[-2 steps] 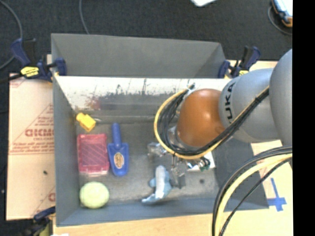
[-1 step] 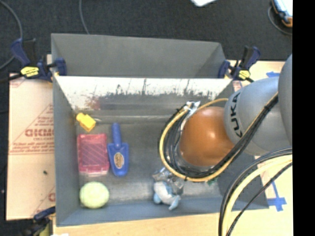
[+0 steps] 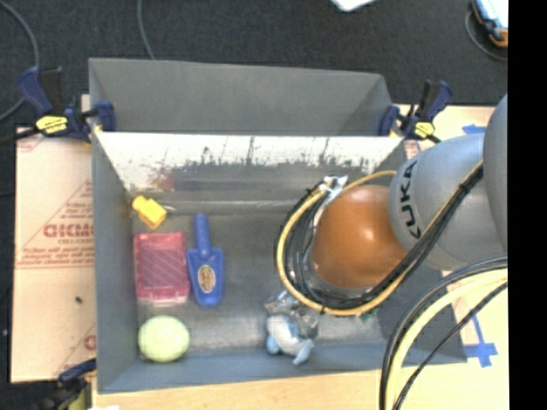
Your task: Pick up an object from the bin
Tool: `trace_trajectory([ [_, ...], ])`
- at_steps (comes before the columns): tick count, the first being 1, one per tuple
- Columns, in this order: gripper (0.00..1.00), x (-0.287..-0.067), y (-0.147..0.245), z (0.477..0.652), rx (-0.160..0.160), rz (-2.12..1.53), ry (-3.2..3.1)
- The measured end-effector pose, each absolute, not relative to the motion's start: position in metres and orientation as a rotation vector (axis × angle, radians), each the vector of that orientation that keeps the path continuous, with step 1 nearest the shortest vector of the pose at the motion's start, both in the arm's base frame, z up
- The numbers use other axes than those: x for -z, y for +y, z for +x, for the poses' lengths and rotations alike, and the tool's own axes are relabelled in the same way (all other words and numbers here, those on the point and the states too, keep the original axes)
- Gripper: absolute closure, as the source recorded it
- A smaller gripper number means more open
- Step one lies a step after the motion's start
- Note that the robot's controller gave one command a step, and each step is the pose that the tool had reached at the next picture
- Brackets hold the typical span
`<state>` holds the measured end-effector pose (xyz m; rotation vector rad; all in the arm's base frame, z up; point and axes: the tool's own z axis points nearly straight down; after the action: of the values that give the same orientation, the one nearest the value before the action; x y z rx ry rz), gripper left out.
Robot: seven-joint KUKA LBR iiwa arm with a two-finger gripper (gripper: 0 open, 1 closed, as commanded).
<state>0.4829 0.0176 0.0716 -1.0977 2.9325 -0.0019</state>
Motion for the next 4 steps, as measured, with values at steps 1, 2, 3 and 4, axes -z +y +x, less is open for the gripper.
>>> trace_trajectory([
  [1, 1.0, -0.075, 0.018, 0.482, 0.0, -1.098, 2.935],
  [2, 1.0, -0.093, 0.017, 0.48, -0.003, -1.099, 2.942],
  [3, 1.0, -0.112, 0.017, 0.481, -0.002, -1.098, 2.942],
  [4, 1.0, -0.127, 0.017, 0.481, -0.001, -1.095, 2.94],
])
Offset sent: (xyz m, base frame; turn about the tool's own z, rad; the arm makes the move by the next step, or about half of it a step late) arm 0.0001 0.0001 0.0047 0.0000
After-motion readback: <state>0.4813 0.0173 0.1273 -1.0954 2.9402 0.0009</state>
